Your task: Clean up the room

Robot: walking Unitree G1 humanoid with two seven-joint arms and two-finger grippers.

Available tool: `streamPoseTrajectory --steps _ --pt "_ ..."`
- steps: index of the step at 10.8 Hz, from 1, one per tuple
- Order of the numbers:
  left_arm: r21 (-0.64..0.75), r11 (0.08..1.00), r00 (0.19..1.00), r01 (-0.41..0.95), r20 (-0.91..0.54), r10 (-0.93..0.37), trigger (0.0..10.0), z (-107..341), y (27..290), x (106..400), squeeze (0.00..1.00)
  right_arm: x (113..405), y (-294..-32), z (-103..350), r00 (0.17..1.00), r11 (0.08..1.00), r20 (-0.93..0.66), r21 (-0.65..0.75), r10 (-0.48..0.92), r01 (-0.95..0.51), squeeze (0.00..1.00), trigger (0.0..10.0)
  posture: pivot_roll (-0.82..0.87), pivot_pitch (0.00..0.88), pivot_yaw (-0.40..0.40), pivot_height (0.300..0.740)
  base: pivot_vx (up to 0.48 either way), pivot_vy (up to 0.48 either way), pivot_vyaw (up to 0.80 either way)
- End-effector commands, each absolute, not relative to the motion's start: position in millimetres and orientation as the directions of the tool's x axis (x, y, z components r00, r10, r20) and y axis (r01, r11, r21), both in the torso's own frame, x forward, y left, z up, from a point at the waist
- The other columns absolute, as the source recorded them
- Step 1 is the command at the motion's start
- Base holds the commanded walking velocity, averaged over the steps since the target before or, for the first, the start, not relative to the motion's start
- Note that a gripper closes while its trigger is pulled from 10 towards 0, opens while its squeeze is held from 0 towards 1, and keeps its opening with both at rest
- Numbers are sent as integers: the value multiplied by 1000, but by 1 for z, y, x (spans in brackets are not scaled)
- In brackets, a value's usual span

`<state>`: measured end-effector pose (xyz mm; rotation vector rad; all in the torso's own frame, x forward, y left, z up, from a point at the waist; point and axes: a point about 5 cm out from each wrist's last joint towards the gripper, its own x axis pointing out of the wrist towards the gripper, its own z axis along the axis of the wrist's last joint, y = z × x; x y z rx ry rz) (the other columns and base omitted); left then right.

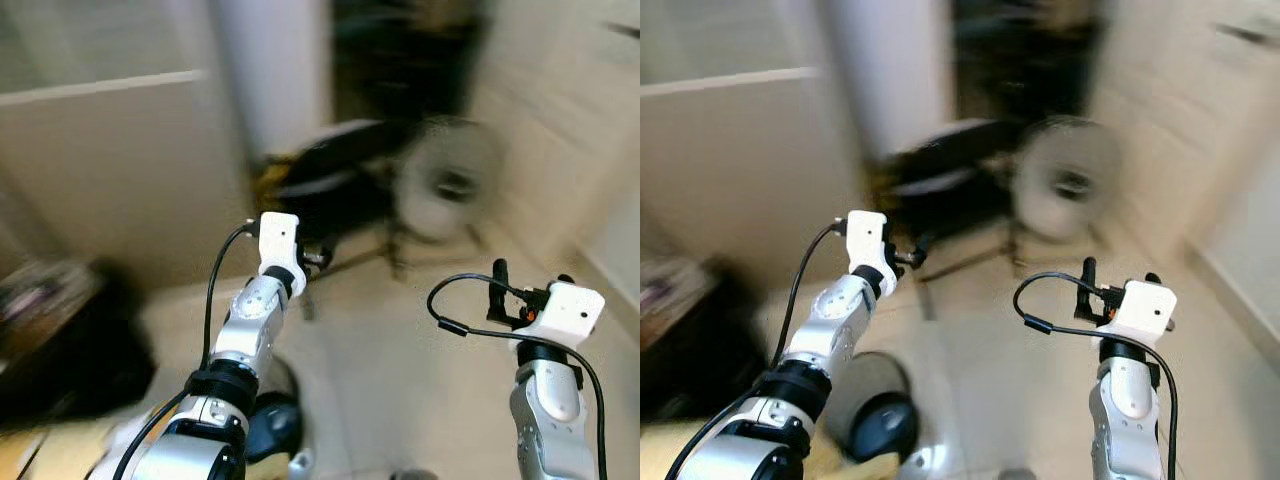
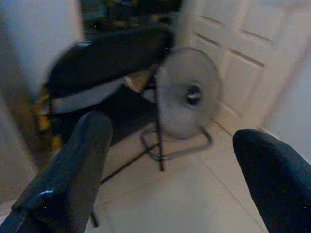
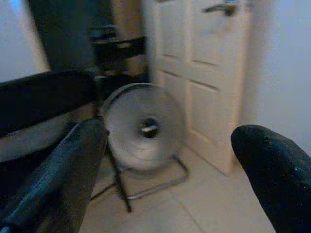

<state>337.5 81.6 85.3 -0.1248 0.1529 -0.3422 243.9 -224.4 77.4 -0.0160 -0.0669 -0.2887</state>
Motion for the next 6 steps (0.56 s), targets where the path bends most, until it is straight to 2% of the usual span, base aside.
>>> streamPoseTrajectory --steps 1,3,4,6 --pt "-126 936 932 329 -113 -343 10000 88 84 338 0 245 -221 76 959 960 53 7 -280 280 0 10000 -175 0 111 740 0 0 -738" --pt "-113 935 931 336 -111 -348 10000 88 84 338 0 243 -223 75 957 959 58 1 -283 284 0 10000 -179 0 114 740 0 0 -697" --pt "-114 928 925 355 -101 -367 10000 88 82 337 0 244 -222 76 958 959 64 -1 -281 282 0 10000 -182 0 116 740 0 0 0" --pt "-102 905 906 414 -47 -420 10000 96 73 335 0 245 -222 77 957 960 69 -5 -280 281 0 10000 -188 0 122 740 480 0 0"
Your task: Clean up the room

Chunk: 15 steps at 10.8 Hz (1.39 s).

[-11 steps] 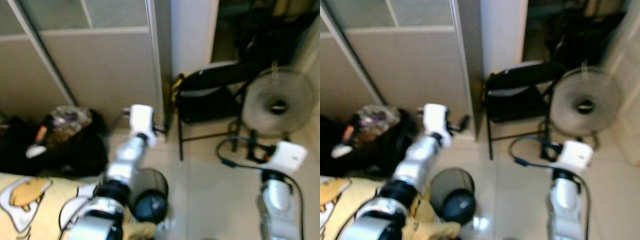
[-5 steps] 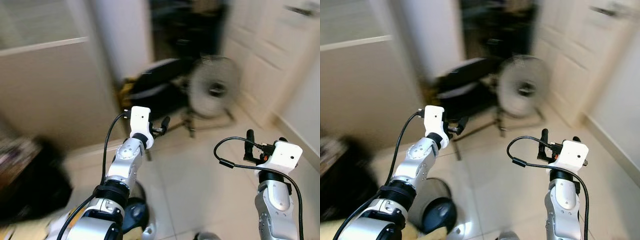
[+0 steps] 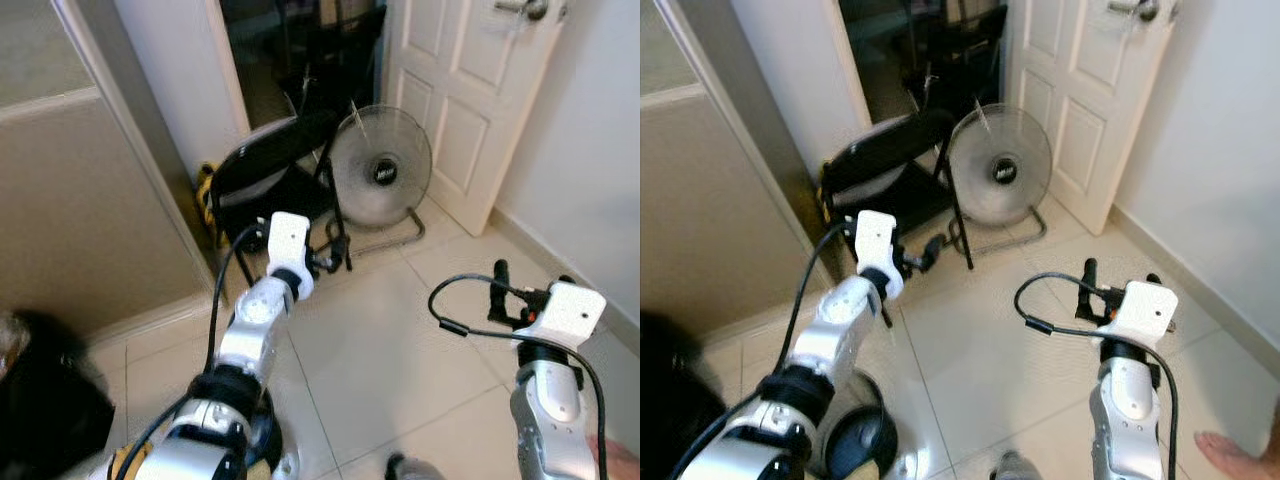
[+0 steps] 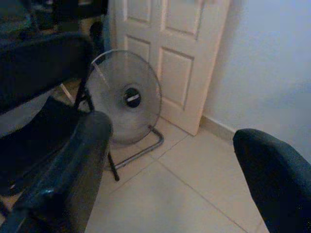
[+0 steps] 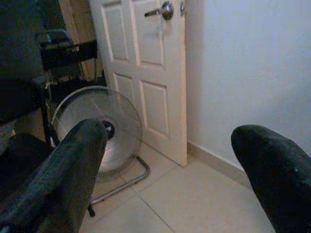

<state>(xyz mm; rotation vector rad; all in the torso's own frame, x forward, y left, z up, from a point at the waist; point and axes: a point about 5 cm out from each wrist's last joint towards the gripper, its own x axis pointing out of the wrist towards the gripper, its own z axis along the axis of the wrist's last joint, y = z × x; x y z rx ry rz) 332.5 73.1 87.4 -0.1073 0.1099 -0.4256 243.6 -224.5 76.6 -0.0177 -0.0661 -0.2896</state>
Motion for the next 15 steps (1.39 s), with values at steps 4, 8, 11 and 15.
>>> streamPoseTrajectory --steps 4,8,11,15 --pt "-137 870 878 473 -6 -478 10000 101 66 334 0 247 -223 78 957 960 79 -10 -278 280 0 10000 -195 0 129 740 480 0 0" --pt "-158 845 857 512 19 -515 10000 103 62 331 0 250 -223 78 956 959 70 7 -284 284 20 10000 -194 0 128 740 480 0 -191" --pt "-173 844 856 508 -6 -516 10000 100 60 331 0 248 -223 77 958 960 70 -6 -279 280 24 10000 -202 0 127 740 0 0 -748" --pt "-164 845 854 508 -33 -520 10000 97 57 331 0 247 -223 77 958 960 72 -17 -278 280 27 10000 -206 0 130 740 0 0 -563"
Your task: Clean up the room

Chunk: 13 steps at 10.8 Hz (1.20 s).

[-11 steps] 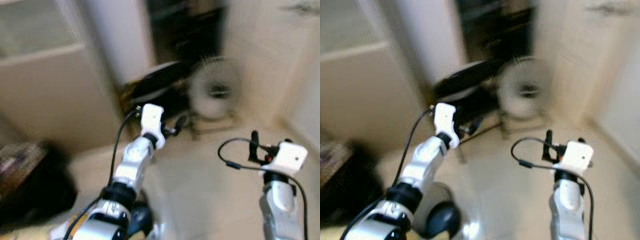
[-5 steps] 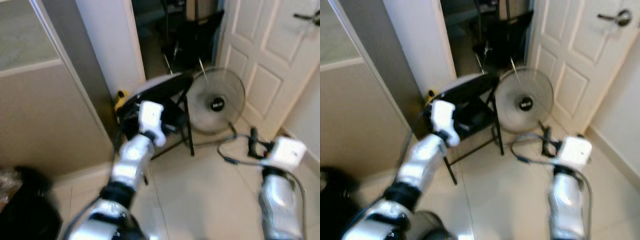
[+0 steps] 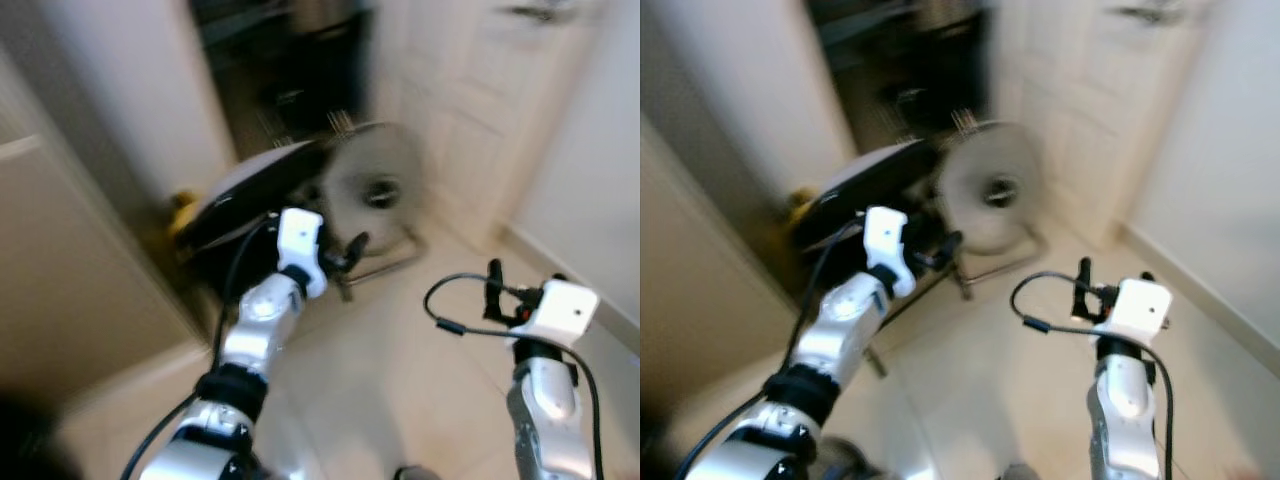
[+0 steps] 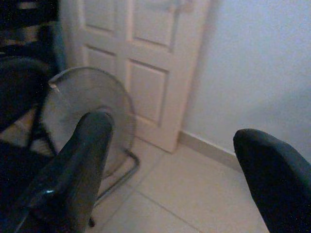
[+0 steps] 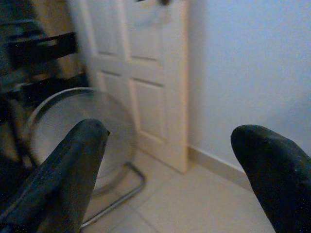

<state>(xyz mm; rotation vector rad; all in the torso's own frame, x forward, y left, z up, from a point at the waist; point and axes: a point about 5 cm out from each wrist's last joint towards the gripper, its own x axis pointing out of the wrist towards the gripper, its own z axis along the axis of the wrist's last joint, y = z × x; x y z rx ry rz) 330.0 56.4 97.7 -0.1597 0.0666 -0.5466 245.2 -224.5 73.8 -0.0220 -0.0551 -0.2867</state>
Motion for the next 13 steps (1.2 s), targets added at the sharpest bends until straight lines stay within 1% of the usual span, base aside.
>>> streamPoseTrajectory --steps 1,2,4,5,6,8,9,10,13 --pt "-161 845 853 509 -36 -521 10000 97 56 331 0 247 -224 77 957 959 68 -31 -281 283 39 10000 -208 0 131 740 0 0 -656" --pt "-158 852 860 499 -34 -510 10000 98 57 332 0 247 -226 76 953 954 57 -18 -296 298 43 10000 -209 0 132 740 0 0 -781" --pt "-225 880 899 418 -37 -437 10000 96 67 335 0 246 -228 78 953 955 70 -25 -293 296 39 10000 -210 0 128 740 0 0 -781" --pt "-285 903 927 321 -102 -362 10000 87 75 335 0 245 -227 79 954 957 87 -26 -286 289 43 10000 -211 0 126 740 0 424 0" --pt "-307 906 931 291 -126 -341 10000 82 78 334 0 244 -228 80 952 955 95 -18 -292 295 39 10000 -211 0 122 740 0 420 0" --pt "-320 904 930 284 -136 -340 10000 80 78 332 0 234 -230 78 943 948 103 -1 -316 318 63 10000 -208 0 111 740 0 422 0" --pt "-312 891 915 331 -125 -383 10000 81 71 330 0 234 -229 77 944 949 100 -2 -313 315 75 10000 -210 0 112 740 0 420 0" --pt "-285 867 888 408 -96 -449 10000 85 61 327 0 237 -228 78 947 952 103 -9 -304 307 75 10000 -211 0 113 740 289 382 0" --pt "-270 843 861 466 -81 -502 10000 88 56 325 0 239 -226 78 951 955 102 -15 -292 295 75 10000 -210 0 121 740 346 331 0"
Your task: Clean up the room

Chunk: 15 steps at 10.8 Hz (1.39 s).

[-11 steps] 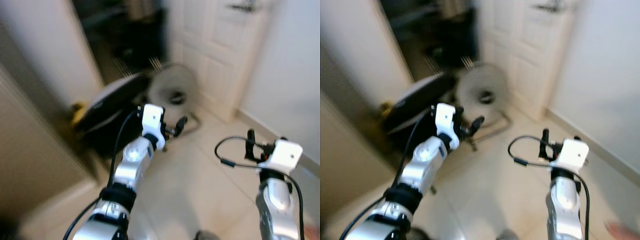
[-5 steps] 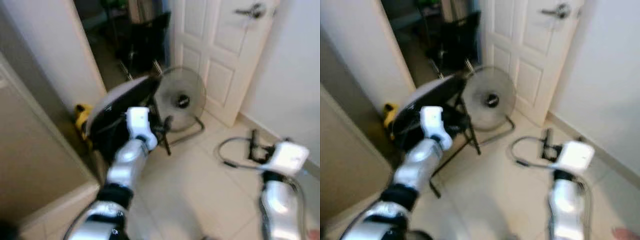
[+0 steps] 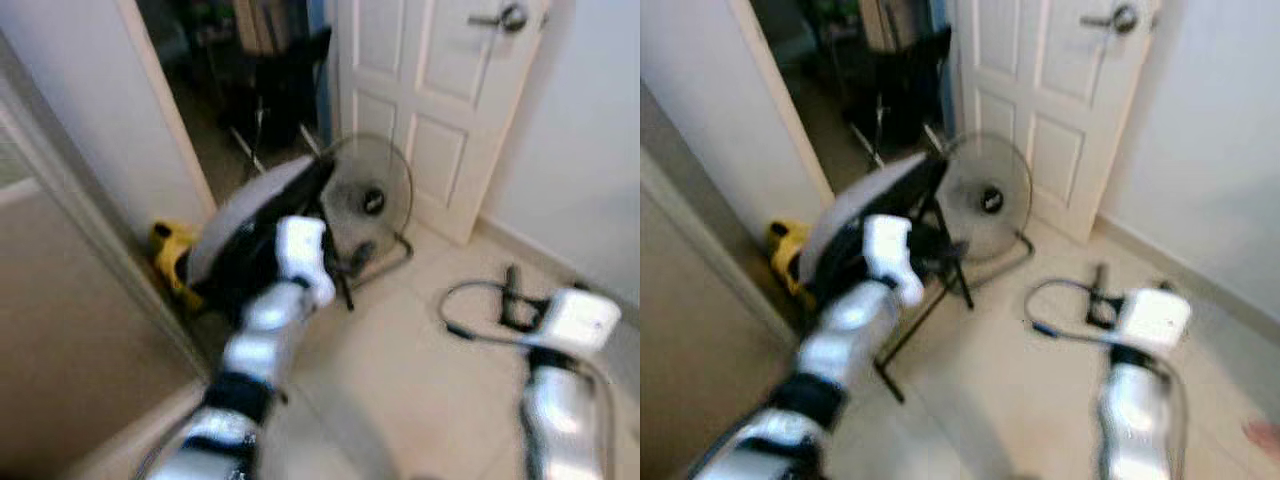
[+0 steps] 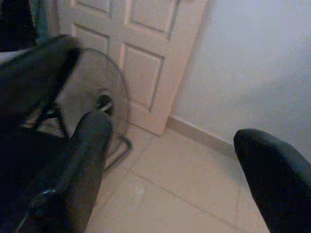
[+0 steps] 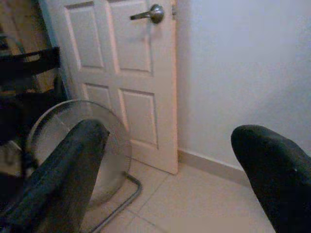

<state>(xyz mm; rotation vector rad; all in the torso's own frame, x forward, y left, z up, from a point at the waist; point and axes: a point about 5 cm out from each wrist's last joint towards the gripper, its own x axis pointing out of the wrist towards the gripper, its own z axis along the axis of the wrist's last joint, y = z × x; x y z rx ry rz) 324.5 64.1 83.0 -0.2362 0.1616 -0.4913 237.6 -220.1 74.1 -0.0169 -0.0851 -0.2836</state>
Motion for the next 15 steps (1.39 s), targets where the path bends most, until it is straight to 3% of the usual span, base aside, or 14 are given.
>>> streamPoseTrajectory --steps 1,6,15 --pt "-242 835 846 495 -84 -526 10000 89 53 324 0 240 -225 78 951 955 101 -16 -293 296 78 10000 -210 0 125 740 0 0 0" --pt "-168 860 864 481 -77 -498 10000 94 59 333 0 241 -224 75 956 959 90 -23 -278 281 75 10000 -211 0 130 740 0 0 0" --pt "-145 824 830 547 -33 -557 10000 98 52 330 0 244 -223 76 958 961 93 -26 -271 274 78 10000 -209 0 134 740 0 -470 0"
